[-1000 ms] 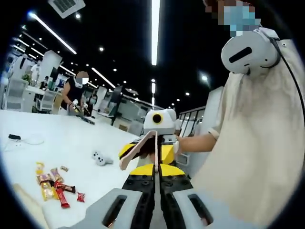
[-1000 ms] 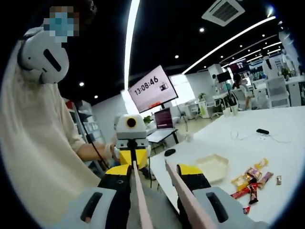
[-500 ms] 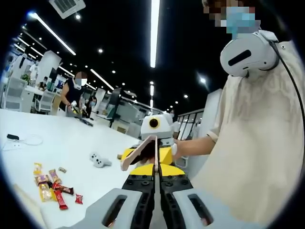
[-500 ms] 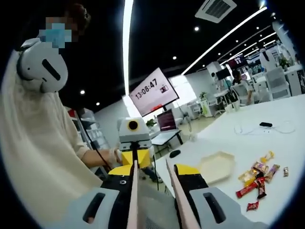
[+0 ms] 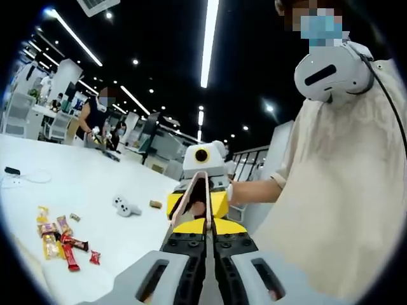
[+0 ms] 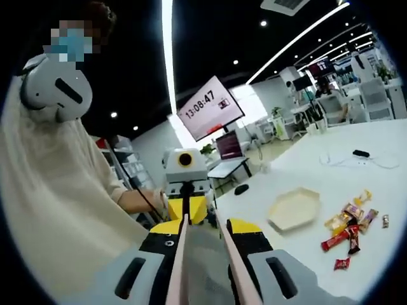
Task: Place the target food into the container with the food tongs after gripping and lifting it, then release it inside without dropping or visibly crushing the food.
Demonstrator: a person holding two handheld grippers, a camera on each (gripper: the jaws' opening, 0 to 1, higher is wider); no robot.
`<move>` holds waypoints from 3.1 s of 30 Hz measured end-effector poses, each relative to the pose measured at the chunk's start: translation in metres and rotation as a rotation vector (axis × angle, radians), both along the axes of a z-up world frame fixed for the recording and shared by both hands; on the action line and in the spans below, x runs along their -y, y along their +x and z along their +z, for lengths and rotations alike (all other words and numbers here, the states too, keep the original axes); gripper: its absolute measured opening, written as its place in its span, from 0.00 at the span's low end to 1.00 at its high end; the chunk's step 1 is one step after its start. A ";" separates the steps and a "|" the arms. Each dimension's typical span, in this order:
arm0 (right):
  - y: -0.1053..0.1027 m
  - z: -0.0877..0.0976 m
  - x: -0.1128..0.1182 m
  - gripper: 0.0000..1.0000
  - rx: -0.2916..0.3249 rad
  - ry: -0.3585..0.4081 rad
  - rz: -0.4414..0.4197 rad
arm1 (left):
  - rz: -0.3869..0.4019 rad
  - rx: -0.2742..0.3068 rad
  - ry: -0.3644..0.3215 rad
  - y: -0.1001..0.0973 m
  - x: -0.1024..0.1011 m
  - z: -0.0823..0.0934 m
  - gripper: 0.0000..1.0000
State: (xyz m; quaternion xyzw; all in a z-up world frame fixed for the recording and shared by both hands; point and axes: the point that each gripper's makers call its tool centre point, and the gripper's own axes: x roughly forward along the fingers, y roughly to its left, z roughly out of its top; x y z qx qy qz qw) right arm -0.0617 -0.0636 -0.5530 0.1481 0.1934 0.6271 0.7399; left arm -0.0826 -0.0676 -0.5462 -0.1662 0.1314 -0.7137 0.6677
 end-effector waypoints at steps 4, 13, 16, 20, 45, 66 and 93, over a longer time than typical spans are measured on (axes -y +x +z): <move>0.002 0.002 0.000 0.27 -0.023 0.013 -0.006 | 0.006 -0.009 -0.019 0.001 -0.002 0.004 0.00; -0.003 -0.004 -0.001 0.28 0.003 -0.020 0.029 | -0.010 -0.006 0.010 -0.003 0.000 -0.001 0.00; -0.003 -0.005 -0.001 0.27 -0.010 -0.020 0.025 | -0.010 -0.009 0.020 -0.003 0.000 -0.004 0.00; 0.000 -0.006 -0.001 0.24 0.007 -0.043 -0.001 | 0.020 -0.016 0.033 0.003 0.000 -0.006 0.00; 0.043 -0.027 0.022 0.24 -0.033 -0.083 -0.220 | 0.248 0.000 0.134 0.041 -0.033 -0.022 0.00; 0.074 -0.077 0.047 0.25 -0.054 -0.308 -0.347 | 0.394 -0.027 0.186 0.050 -0.055 -0.039 0.19; 0.112 -0.110 0.067 0.26 -0.005 -0.473 -0.557 | 0.640 -0.074 0.237 0.064 -0.120 -0.058 0.44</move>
